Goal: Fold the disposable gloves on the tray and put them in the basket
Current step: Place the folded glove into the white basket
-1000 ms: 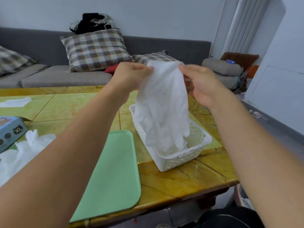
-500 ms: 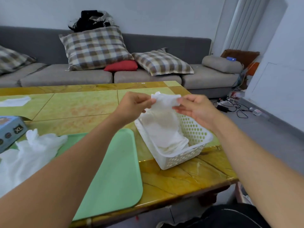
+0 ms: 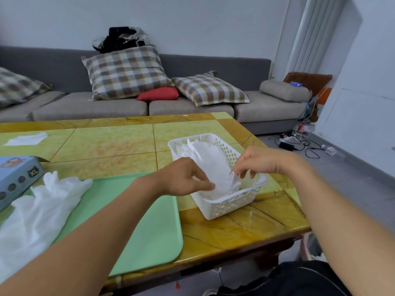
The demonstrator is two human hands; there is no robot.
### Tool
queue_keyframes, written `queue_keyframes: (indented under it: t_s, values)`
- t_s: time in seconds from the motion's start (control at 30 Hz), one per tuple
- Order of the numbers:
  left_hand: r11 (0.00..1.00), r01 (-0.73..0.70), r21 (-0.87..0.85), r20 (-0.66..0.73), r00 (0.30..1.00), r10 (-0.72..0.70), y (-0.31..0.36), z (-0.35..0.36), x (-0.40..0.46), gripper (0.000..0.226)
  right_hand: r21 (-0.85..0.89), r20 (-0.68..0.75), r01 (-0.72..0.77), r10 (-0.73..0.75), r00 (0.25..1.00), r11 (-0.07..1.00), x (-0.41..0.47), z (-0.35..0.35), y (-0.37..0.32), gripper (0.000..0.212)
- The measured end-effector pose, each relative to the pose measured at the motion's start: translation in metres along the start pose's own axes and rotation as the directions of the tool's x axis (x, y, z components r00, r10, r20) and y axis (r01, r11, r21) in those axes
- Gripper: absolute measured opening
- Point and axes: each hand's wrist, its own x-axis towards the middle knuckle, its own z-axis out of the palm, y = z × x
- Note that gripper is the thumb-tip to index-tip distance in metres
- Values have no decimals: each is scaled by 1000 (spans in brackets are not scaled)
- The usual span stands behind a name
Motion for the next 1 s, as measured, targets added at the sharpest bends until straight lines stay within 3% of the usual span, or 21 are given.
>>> queue_keyframes:
  t_s: [0.03,0.1,0.17,0.23,0.27,0.33,0.4,0.5,0.63,0.8,0.9,1.0]
  values:
    - [1000,27,12,38,999,-27,1,-1,1,40,-45,-29,-16,14,999,999,-1,-2,-5,27]
    - [999,5,49,61,998,-8,3,-1,2,41,-126,-151,-4,-15,988,992,3,-6,-11,37]
    - [986,-49,158,14,999,47,4,2,4,34,-127,-288,43,-78,955,991,12,-4,-15,33]
    - [959,-41,279,-25,998,50,4,5,6,31,-118,-334,103,-137,933,988,25,7,-21,21]
    - [951,-34,306,-27,999,44,4,5,7,33,-131,-315,132,-167,934,983,31,14,-25,20]
    - [948,-39,317,-46,997,56,4,5,7,45,-170,-218,181,-216,952,969,44,29,-32,37]
    - [935,-22,354,-145,986,78,1,5,9,51,-203,-104,189,-213,971,961,55,40,-35,50]
    - [869,113,481,-229,974,-1,-6,4,10,40,-179,-14,140,-145,989,974,66,53,-32,53]
    - [883,190,429,-244,966,-89,-15,7,11,31,-127,-8,102,-104,995,987,68,64,-33,81]
    - [860,186,476,-196,975,-103,-24,8,14,37,-193,17,119,-118,993,974,69,78,-41,60]
    - [910,118,397,-144,987,-65,-36,6,10,54,-168,62,73,-64,996,983,73,80,-42,62]
    - [974,16,228,-187,982,27,-41,-7,-2,50,-210,91,56,-37,995,976,71,69,-53,75]
